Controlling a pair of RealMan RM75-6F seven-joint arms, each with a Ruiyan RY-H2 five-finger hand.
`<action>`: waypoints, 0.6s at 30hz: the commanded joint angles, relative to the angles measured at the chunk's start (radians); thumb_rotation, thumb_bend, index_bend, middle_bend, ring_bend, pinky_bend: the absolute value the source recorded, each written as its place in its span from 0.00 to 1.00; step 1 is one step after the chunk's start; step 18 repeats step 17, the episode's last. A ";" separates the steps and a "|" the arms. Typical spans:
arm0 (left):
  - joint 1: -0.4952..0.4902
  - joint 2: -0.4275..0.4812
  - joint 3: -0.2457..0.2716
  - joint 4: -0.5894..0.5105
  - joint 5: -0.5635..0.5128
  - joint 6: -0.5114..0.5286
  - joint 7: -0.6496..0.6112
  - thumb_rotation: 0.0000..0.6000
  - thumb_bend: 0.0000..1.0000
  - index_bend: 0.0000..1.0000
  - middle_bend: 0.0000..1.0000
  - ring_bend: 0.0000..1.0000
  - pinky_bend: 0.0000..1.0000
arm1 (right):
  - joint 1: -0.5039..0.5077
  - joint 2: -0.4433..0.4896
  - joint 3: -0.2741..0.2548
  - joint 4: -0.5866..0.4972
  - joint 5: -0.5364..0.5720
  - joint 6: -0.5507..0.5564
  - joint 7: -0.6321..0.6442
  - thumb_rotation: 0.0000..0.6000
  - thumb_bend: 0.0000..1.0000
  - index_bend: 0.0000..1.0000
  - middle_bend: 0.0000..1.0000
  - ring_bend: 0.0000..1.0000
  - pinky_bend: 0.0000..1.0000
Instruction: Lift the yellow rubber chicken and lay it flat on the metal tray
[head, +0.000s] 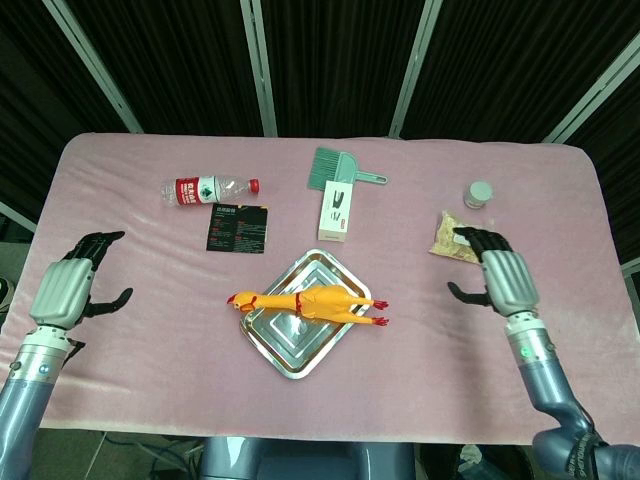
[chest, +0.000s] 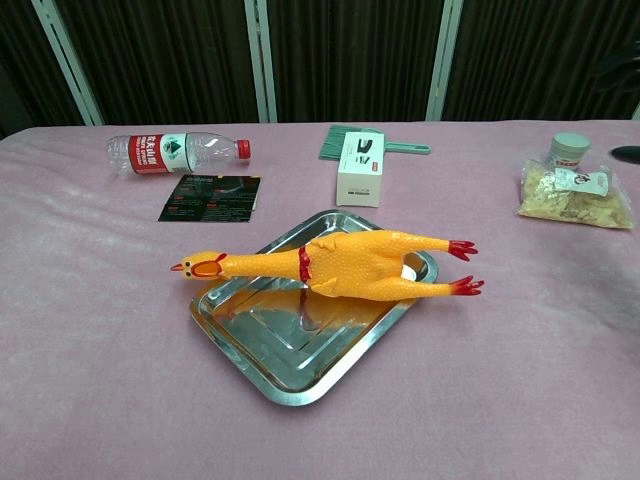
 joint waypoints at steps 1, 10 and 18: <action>0.040 -0.009 0.014 0.012 0.014 0.038 -0.016 1.00 0.26 0.14 0.16 0.08 0.22 | -0.089 0.029 -0.024 0.040 -0.040 0.097 0.026 1.00 0.29 0.18 0.20 0.16 0.14; 0.148 -0.038 0.056 0.045 0.117 0.167 -0.033 1.00 0.26 0.14 0.15 0.08 0.18 | -0.237 0.032 -0.055 0.083 -0.071 0.248 0.052 1.00 0.29 0.18 0.20 0.16 0.14; 0.197 -0.034 0.072 0.045 0.171 0.204 -0.047 1.00 0.26 0.14 0.15 0.08 0.18 | -0.303 0.028 -0.069 0.064 -0.111 0.300 0.064 1.00 0.29 0.18 0.20 0.16 0.14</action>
